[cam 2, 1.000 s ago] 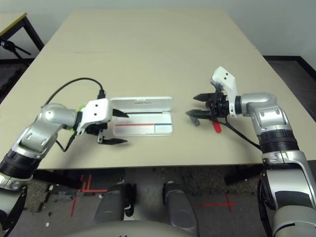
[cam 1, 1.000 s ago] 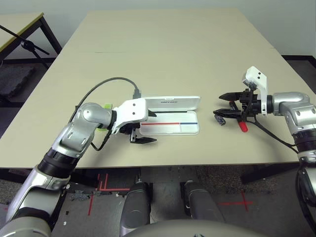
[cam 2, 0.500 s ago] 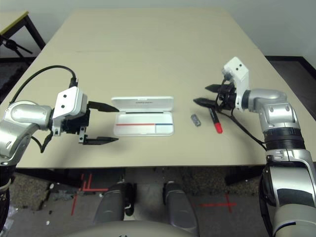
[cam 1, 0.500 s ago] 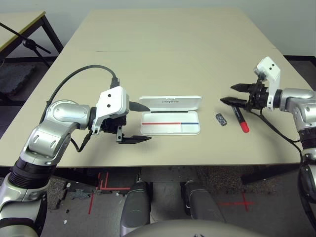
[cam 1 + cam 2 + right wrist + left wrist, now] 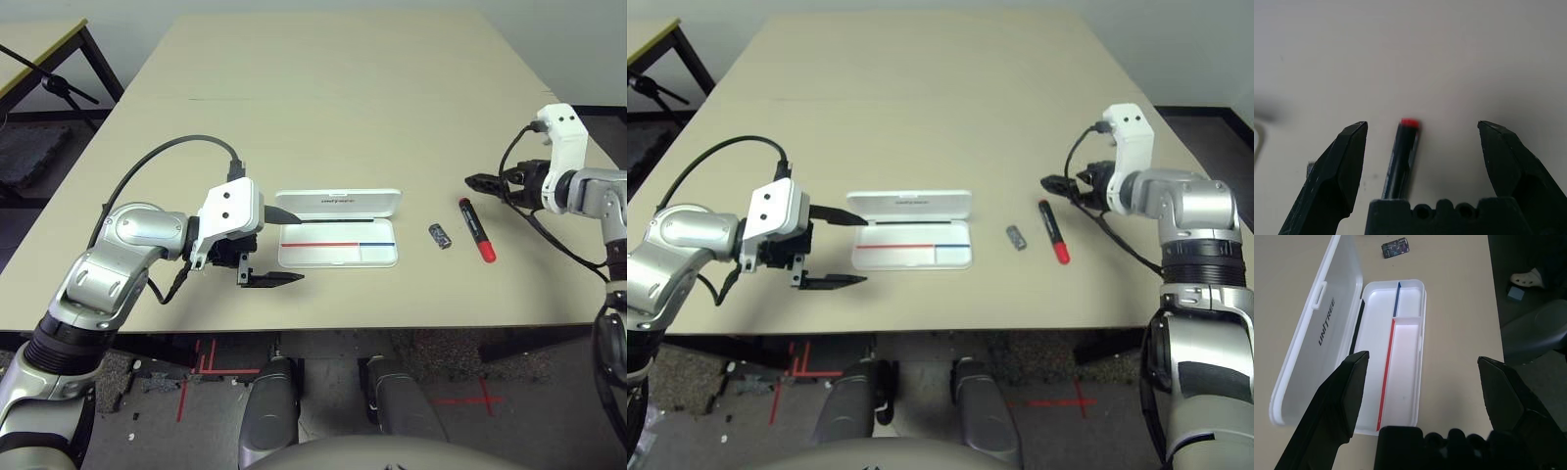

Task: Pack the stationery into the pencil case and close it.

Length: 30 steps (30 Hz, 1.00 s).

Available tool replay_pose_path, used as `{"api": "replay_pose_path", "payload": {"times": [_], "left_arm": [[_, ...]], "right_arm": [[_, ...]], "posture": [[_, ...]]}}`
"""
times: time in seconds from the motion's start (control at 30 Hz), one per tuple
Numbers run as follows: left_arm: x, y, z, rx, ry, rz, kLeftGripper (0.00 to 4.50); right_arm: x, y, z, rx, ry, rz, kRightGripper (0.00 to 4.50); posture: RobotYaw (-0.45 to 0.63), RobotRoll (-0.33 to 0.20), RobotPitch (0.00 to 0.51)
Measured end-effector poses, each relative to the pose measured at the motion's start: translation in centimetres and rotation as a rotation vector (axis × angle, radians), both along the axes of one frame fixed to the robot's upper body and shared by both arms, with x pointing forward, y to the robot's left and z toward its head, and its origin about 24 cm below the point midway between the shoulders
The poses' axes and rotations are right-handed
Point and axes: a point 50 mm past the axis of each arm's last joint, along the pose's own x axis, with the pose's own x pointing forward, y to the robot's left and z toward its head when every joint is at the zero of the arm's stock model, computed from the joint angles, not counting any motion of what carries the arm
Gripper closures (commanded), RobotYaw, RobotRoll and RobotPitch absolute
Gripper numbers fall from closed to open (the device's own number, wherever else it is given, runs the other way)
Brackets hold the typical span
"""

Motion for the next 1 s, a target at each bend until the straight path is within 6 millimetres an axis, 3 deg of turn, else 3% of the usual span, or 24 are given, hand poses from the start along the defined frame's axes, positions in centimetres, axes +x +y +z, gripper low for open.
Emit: {"api": "replay_pose_path", "payload": {"times": [0.33, 0.47, 0.6, 0.87, 1.0], "left_arm": [[0.0, 0.0, 0.0, 0.006, -0.011, 0.003, 0.02], [0.1, 0.0, 0.0, 0.007, -0.016, 0.002, 0.02], [0.2, 0.2, -0.1, 0.006, -0.017, 0.005, 0.0], [0.8, 1.0, -0.3, 0.012, 0.002, 0.027, 0.0], [0.8, 1.1, -0.3, 0.019, -0.002, 0.019, 0.0]], "right_arm": [[-0.5, 0.9, -2.8, -0.046, 0.113, 0.037, 0.0], [-0.4, 1.0, -3.1, -0.063, 0.109, 0.043, 0.0], [-0.3, 0.8, -3.3, -0.076, 0.108, 0.032, 0.9], [0.2, 0.0, -2.9, -0.086, 0.095, 0.012, 3.97], [0.2, -0.9, -2.3, -0.126, 0.07, 0.025, 4.02]], "posture": [[0.0, 0.0, 0.124], [0.01, 0.0, 0.12], [0.01, 0.0, 0.119], [0.01, 0.0, 0.118], [0.01, 0.0, 0.119]]}}
